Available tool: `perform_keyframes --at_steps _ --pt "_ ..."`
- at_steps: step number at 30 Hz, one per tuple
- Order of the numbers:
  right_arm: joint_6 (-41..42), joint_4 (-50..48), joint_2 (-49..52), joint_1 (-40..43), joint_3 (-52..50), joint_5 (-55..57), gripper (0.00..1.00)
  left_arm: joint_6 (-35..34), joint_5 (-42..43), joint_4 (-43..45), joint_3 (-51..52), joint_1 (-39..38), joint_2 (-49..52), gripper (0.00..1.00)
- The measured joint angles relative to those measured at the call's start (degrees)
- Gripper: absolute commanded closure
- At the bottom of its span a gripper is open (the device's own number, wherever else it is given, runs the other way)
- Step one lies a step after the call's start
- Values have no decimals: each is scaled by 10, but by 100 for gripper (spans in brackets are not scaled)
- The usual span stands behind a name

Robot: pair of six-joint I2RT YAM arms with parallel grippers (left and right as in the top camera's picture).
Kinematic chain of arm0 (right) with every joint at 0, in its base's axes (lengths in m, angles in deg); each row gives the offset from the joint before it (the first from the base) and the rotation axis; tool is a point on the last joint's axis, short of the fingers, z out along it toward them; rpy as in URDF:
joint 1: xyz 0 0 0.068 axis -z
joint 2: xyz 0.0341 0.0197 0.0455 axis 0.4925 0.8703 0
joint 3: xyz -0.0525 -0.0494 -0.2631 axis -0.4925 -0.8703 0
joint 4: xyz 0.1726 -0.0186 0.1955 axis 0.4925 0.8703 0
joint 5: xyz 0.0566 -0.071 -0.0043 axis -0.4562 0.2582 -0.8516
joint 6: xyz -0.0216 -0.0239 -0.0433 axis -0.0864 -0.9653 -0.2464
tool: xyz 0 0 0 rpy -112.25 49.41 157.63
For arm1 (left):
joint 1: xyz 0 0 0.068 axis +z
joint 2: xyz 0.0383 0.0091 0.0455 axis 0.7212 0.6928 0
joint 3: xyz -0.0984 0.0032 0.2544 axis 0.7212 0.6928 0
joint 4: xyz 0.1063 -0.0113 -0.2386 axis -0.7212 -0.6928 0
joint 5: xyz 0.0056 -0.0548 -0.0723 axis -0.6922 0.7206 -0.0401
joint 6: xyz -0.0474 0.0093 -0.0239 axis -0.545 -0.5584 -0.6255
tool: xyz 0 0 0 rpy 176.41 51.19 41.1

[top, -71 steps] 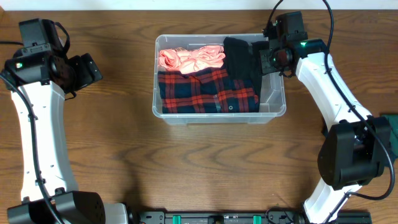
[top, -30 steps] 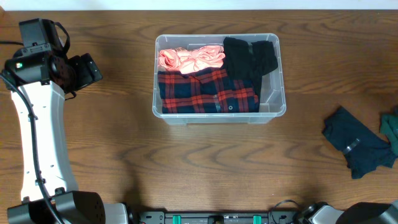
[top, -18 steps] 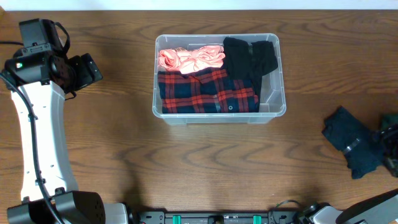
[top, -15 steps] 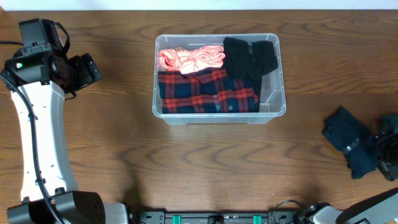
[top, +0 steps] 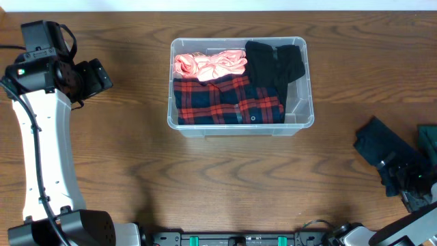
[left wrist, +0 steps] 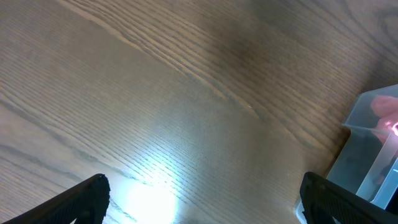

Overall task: Pack container
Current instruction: 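Move the right gripper to the dark green garment and grasp it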

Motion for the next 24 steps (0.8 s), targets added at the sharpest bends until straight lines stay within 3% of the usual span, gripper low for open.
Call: perform_keyframes --at_steps 13,21,24 --pt "8 -186 -6 0 -80 18 18 0 0 0 0 0 0 2" --pt "9 -260 3 0 -92 -22 28 -2 0 0 0 0 0 2" --pt "2 -293 8 -4 -92 -44 39 -2 0 0 0 0 0 2"
